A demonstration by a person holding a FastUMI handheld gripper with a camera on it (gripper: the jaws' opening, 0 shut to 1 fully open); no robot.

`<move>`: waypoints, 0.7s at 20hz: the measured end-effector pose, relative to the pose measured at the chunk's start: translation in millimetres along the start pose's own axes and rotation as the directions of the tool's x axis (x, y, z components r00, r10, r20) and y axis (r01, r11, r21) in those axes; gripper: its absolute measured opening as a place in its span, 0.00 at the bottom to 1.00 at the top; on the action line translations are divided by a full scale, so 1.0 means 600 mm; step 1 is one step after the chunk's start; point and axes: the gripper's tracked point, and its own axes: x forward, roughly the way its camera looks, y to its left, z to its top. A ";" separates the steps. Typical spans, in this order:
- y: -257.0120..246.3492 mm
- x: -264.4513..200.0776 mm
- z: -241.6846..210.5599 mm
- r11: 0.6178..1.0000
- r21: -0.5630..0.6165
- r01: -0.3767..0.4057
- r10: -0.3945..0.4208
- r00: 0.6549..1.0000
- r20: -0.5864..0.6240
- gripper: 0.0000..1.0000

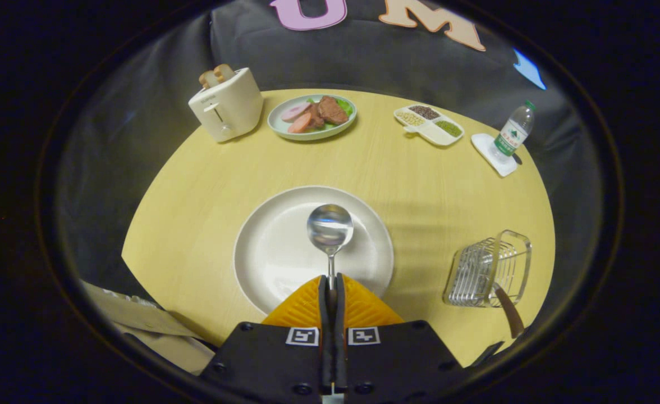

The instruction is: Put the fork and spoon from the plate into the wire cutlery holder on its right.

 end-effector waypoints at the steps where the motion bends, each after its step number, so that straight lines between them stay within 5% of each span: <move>1: -0.011 -0.008 0.000 1.000 0.001 0.003 -0.003 1.000 -0.002 0.05; 14: -0.212 -0.101 0.001 0.990 0.050 0.136 -0.134 0.991 -0.028 0.05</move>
